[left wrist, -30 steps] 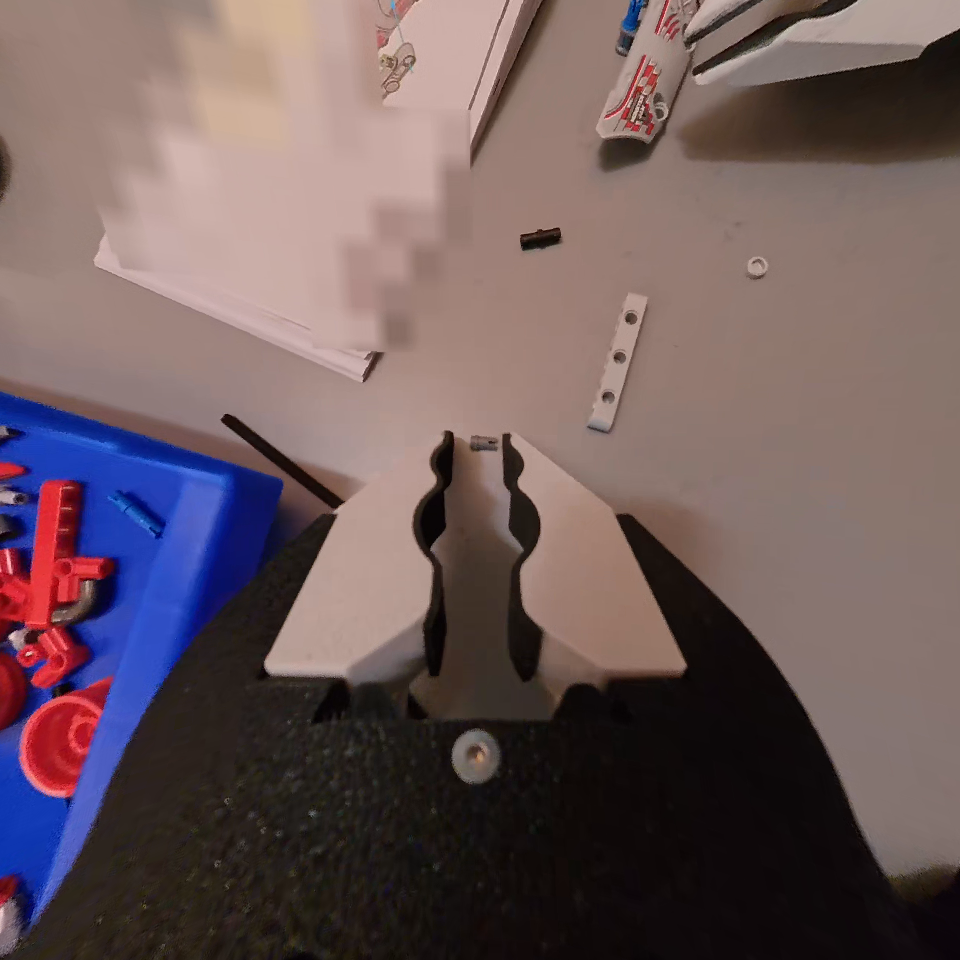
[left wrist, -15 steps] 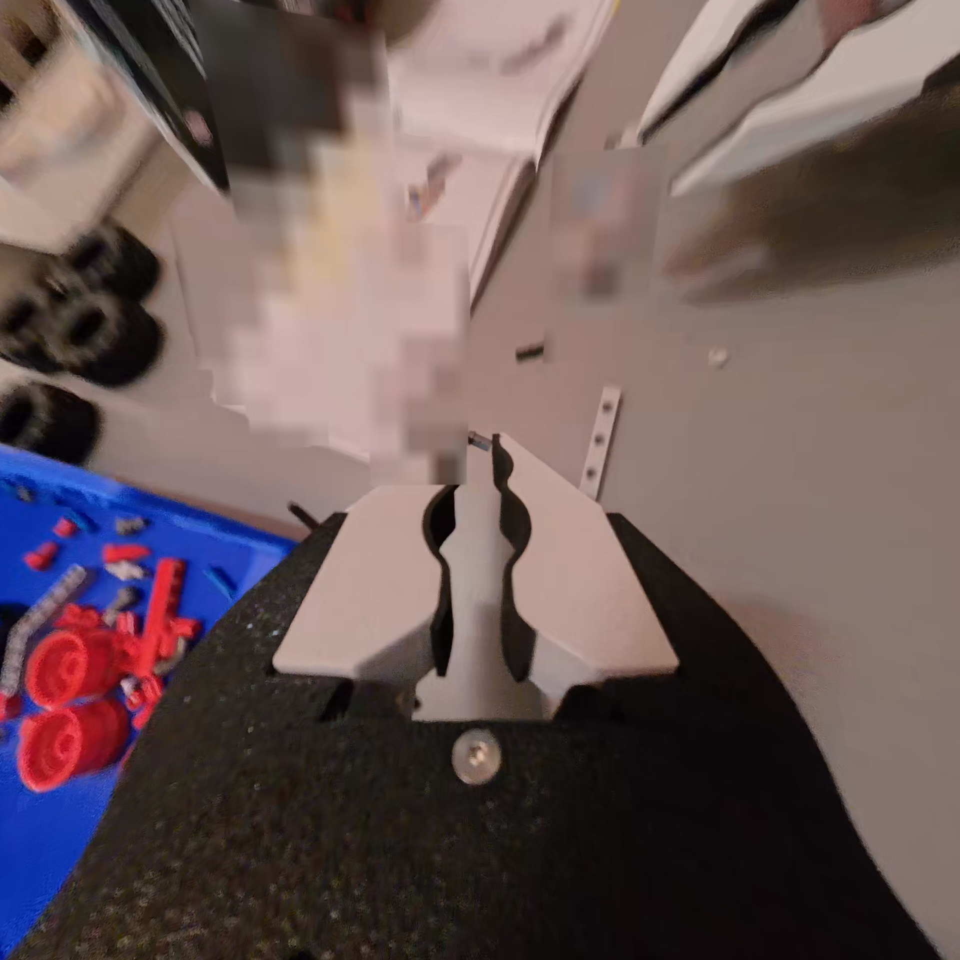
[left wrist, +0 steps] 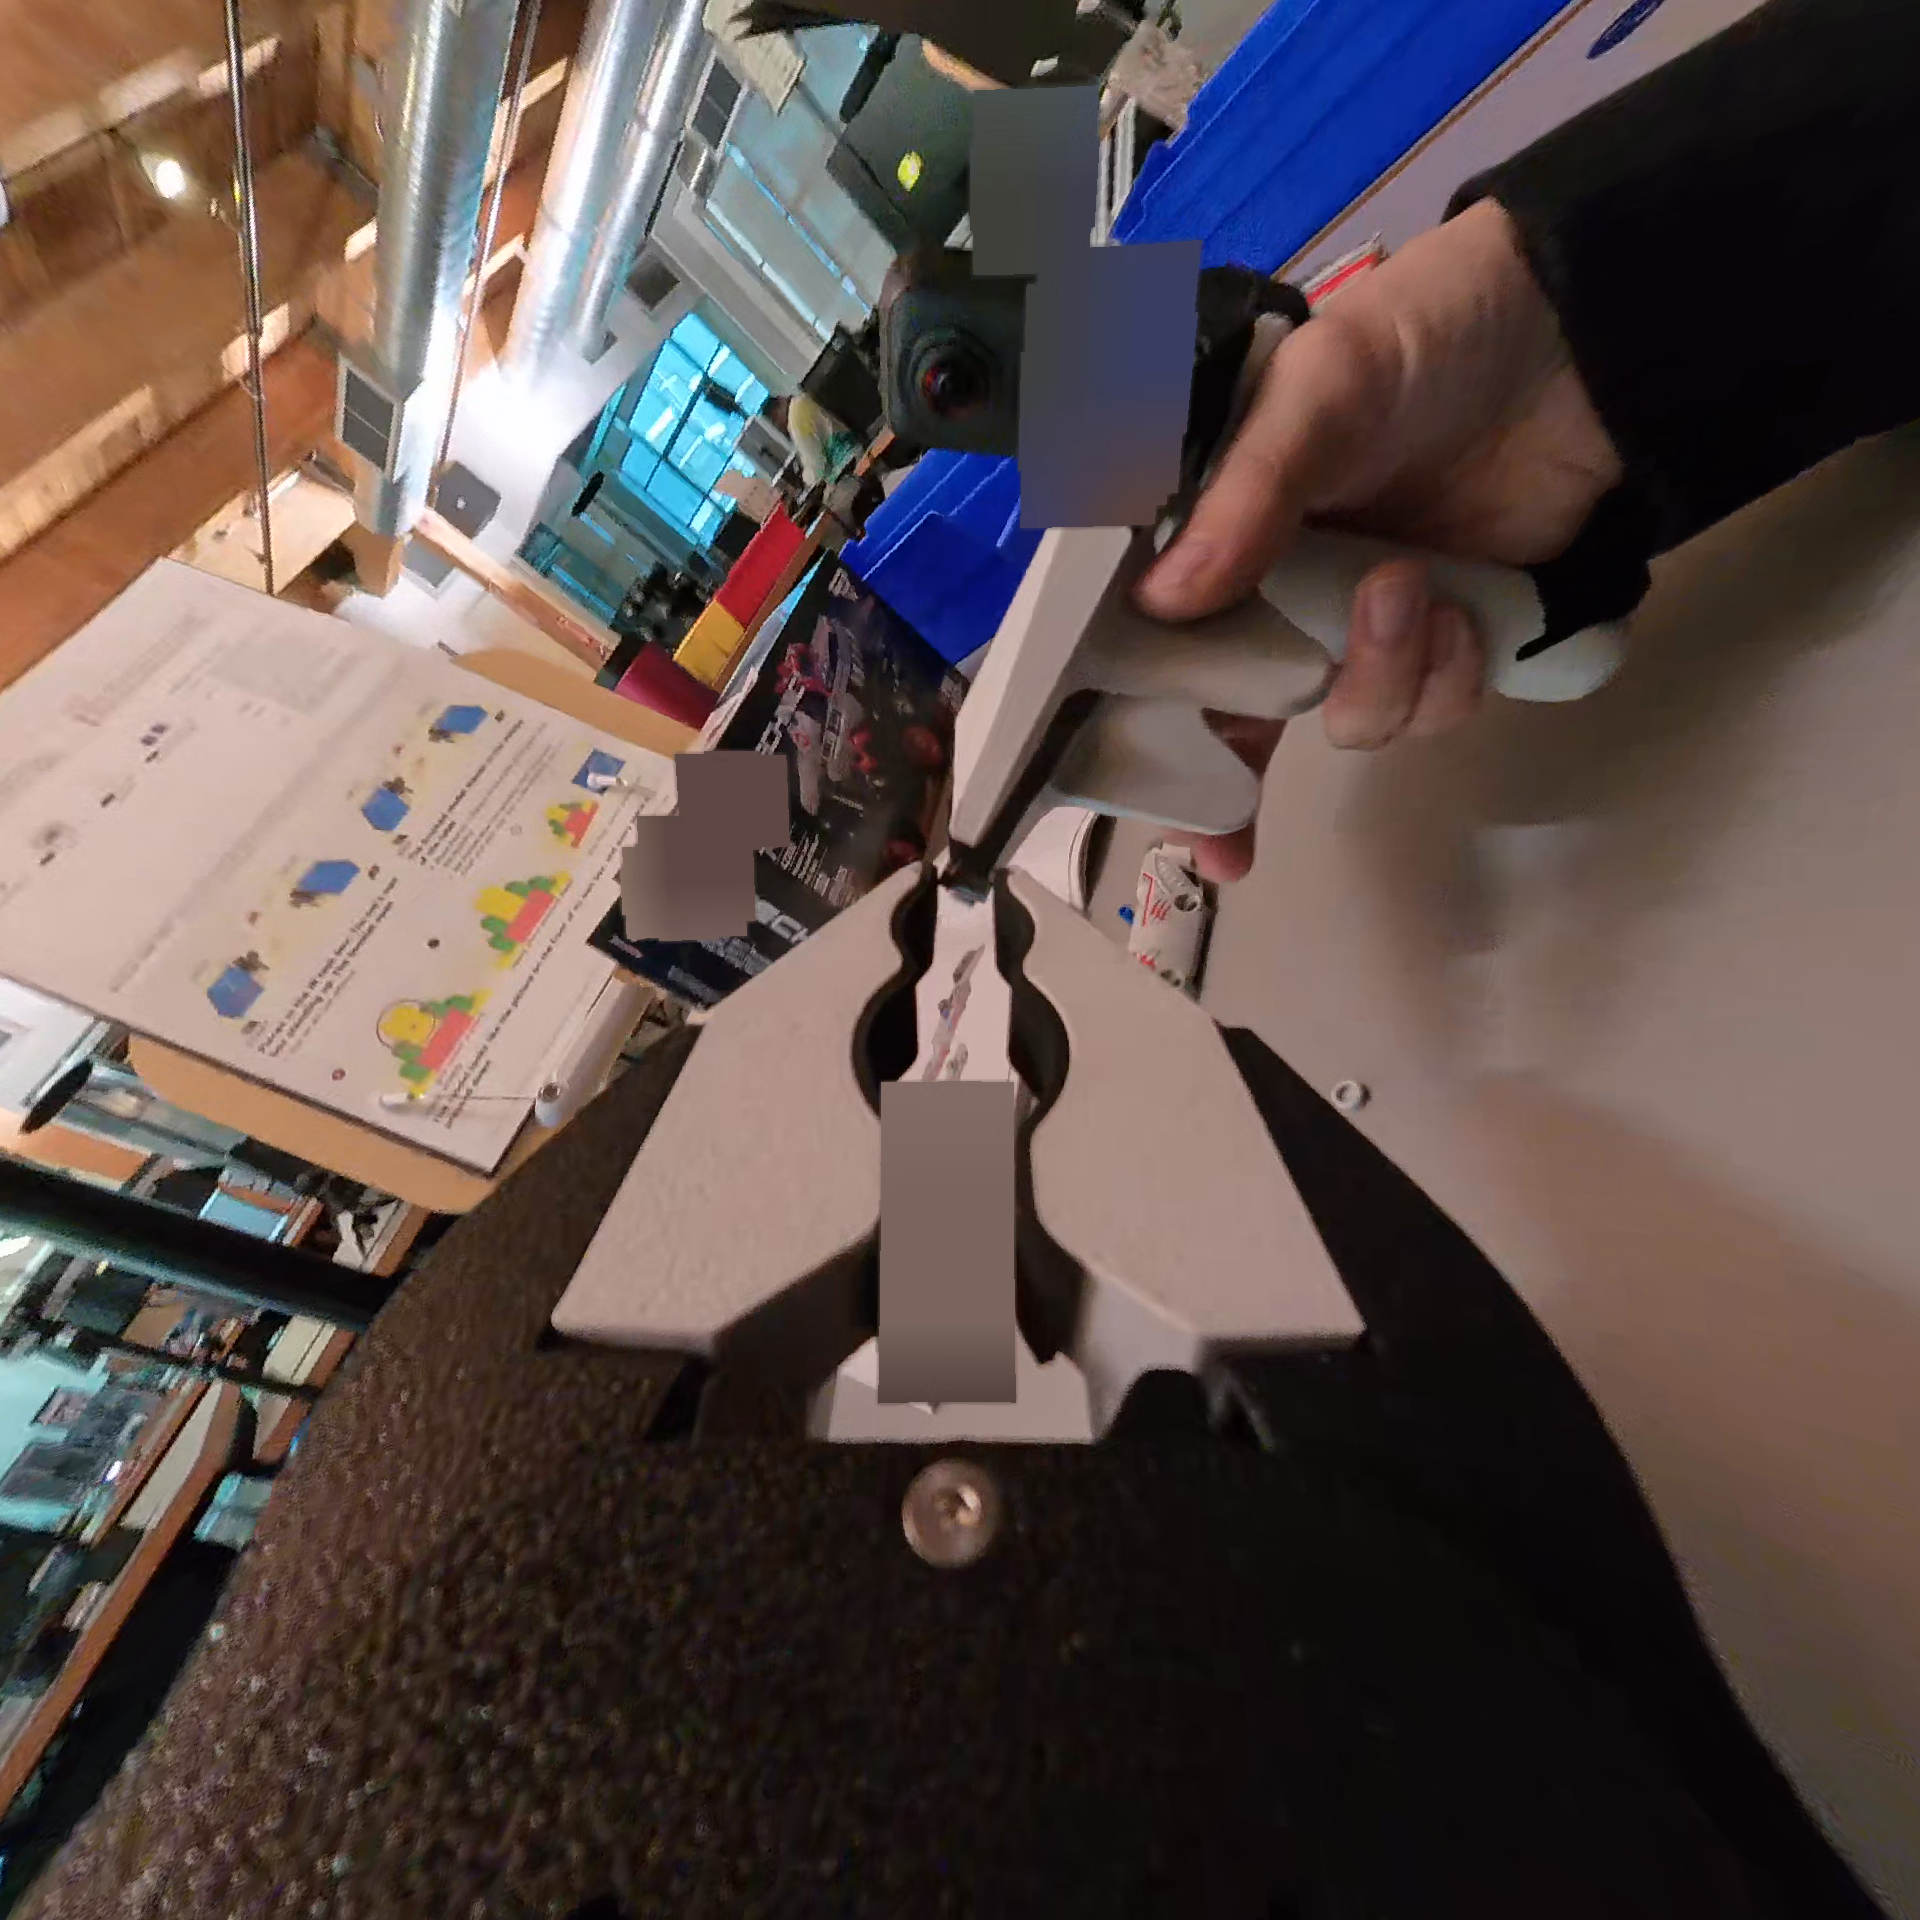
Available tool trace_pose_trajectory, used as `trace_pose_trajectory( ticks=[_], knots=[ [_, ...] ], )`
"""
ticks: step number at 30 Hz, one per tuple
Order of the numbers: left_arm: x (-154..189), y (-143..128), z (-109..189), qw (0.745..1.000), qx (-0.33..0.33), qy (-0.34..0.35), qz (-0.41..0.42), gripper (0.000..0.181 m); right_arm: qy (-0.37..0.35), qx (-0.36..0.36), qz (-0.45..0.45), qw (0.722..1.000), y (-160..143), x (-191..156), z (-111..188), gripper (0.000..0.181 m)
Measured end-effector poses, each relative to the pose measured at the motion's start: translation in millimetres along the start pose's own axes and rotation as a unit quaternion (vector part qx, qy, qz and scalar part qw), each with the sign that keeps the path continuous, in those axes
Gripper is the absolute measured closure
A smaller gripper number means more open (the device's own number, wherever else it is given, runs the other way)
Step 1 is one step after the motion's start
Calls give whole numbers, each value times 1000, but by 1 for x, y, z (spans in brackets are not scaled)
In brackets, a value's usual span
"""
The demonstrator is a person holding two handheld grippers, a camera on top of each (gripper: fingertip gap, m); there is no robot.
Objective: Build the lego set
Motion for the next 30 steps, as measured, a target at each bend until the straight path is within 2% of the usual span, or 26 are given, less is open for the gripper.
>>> trace_pose_trajectory(
  ticks=[6,8,10,12,15,17,22,30],
  knots=[
    [6,0,-2,1000,1,-16,-7,174,-17,-27,57,998,-6,3,0,179],
    [9,-4,-2,999,-7,-43,19,166,-40,-43,97,994,-9,7,0,179],
    [10,-9,-1,992,-15,-86,89,158,-72,-69,160,982,-13,11,0,179],
    [5,-14,0,980,-13,-100,172,163,-108,-91,244,960,-15,13,0,179],
    [-1,-17,2,952,-12,-125,277,170,-157,-130,370,907,-19,13,-6,179],
    [-3,-20,0,938,-22,-136,317,171,-180,-152,432,871,-22,14,-10,179],
    [1,-28,-2,933,-56,-140,327,175,-203,-167,510,819,-23,11,-16,179],
    [3,-34,-3,912,-63,-161,371,175,-213,-211,593,747,-29,13,-22,179]
  ],
)
Point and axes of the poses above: each gripper's, where its closed fingertips meet, z back along the fingers, y out of its top, x = y × z across the jaws, the point moved 5 cm from there along z, back along the fingers, and after that the axes turned 6 degrees about z, right-handed, at the moved point
